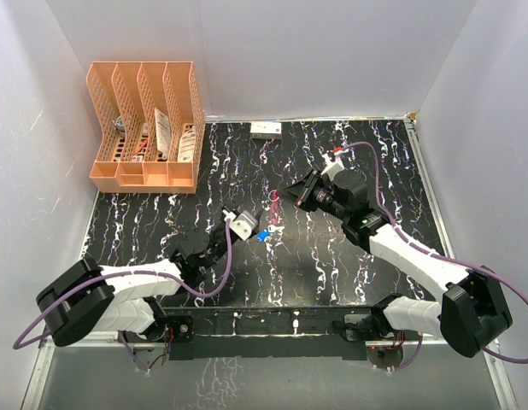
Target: Put the keys on the keyring
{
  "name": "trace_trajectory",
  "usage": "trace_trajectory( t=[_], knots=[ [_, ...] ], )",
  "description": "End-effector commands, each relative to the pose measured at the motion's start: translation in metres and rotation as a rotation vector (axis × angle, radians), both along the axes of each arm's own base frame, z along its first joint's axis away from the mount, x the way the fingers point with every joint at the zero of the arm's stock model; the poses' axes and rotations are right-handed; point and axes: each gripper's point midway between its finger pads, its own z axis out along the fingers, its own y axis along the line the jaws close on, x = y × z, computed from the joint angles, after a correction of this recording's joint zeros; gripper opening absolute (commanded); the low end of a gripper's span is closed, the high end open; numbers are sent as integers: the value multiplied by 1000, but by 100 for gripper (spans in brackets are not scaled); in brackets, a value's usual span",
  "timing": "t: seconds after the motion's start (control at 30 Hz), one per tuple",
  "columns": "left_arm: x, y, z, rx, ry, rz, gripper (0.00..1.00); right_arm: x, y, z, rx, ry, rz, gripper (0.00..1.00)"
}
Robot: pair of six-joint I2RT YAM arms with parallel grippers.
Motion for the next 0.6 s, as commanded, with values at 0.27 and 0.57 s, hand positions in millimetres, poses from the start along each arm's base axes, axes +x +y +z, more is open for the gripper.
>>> trace_trajectory(
  t=[0.27, 0.57],
  knots=[
    [-14, -17, 23, 1, -207, -84, 50, -8, 12, 24, 55, 14, 72, 0],
    [-16, -23, 21, 27, -226, -114, 45, -14, 17, 30, 81, 30, 114, 0]
  ],
)
